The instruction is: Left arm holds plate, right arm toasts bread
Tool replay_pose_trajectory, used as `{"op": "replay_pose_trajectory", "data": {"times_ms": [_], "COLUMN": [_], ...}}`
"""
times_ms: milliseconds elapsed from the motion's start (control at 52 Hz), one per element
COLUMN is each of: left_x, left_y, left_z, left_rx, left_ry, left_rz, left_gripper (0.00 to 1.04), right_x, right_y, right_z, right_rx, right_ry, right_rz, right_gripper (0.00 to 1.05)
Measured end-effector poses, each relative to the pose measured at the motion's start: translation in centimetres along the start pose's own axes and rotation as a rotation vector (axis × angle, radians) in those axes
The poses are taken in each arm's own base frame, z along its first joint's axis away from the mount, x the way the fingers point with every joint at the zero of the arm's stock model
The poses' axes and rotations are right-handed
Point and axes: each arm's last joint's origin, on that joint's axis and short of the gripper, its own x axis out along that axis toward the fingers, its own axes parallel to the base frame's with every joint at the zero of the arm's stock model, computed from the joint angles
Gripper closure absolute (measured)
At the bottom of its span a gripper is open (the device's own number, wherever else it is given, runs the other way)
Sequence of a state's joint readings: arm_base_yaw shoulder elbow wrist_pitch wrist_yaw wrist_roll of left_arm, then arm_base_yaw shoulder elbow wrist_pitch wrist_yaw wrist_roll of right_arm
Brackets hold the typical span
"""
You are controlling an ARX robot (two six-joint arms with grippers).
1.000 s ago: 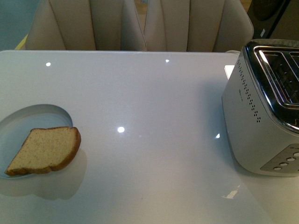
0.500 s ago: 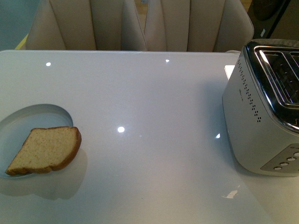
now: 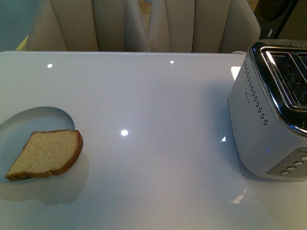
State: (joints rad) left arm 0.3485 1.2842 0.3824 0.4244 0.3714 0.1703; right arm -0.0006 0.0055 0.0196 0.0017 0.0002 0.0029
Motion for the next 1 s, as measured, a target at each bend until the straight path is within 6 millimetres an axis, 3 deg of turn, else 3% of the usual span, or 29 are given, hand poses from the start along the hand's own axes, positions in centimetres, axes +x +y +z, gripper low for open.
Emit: {"op": "replay_pose_trajectory", "data": {"times_ms": [173,519,808,1000], "left_x": [5.5,12.2,15.1,16.0], "left_y": [3.3,5.5,5.3,5.3], "left_z": [-2.5,-7.8,-9.8,-11.4], "left_rx": [0.003,-0.064,-0.063,-0.072], "left_ry": [0.113,0.336,0.440,0.504], "left_rz": [0.074,0.084,0.080,0.085], "left_gripper": [0.07,0.07,0.07,0.07], "right_x": [0.0,0.0,0.0,0.0], "right_y": [0.0,0.0,0.0,0.0], "right_z": [0.0,0.0,0.0,0.0], "right_rx": [0.000,0.000,0.000,0.000], "right_ry": [0.000,0.000,0.000,0.000], "right_rz": [0.000,0.000,0.000,0.000], "right_gripper": [0.09,0.09,0.09,0.09]}}
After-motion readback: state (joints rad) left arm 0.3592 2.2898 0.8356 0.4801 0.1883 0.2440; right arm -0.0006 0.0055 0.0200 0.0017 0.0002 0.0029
